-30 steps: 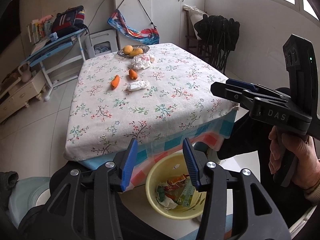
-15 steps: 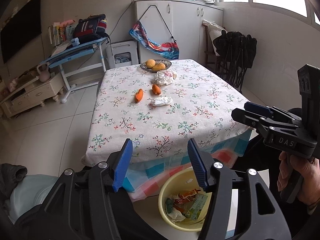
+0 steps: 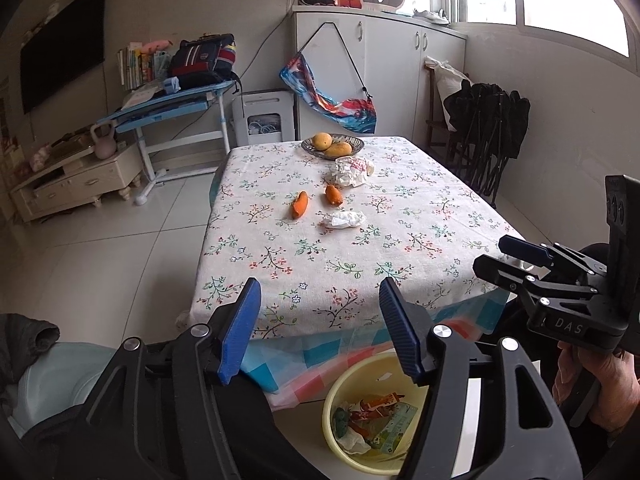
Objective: Collect trash
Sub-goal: 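Move both tools back toward the remaining trash on the table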
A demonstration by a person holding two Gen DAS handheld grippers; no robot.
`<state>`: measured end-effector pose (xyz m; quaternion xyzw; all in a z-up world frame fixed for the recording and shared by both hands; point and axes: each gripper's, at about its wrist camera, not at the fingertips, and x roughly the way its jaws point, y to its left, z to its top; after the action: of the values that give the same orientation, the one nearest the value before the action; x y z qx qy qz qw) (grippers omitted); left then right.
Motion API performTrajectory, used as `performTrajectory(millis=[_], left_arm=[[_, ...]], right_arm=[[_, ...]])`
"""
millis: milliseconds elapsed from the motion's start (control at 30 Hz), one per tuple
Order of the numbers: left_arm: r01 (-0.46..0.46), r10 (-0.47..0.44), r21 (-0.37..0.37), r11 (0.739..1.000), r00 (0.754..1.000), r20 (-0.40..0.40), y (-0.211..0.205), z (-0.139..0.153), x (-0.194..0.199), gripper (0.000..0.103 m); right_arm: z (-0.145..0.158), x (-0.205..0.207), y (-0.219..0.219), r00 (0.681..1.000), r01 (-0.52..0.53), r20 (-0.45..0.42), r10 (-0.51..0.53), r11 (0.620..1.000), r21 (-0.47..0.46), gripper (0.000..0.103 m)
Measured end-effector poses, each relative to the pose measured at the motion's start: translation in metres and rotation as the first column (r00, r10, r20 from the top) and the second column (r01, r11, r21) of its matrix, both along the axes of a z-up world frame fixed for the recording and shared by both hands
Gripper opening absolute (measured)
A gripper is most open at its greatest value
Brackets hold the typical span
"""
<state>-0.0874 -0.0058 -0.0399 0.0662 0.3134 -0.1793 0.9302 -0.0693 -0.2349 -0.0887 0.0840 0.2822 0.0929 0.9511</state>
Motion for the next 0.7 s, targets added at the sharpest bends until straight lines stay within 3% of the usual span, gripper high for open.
performTrajectory(millis=[233,700], left_arm=[[-0.020,0.020,-0.018,1.000,1.000,-0.001,0.004,0.001,0.002,0.061],[-0.057,0.057,-0.045,0.997,0.998,-0.003,0.012,0.001,0.007,0.062]], right_arm=[[0.000,0.001,0.010,1.000,-0.028,0.002,0.028,0.999,-0.046,0.064],[-0.001,-0.001,0.011,1.000,-0.022,0.013,0.022,0.999,-0.044,0.066]])
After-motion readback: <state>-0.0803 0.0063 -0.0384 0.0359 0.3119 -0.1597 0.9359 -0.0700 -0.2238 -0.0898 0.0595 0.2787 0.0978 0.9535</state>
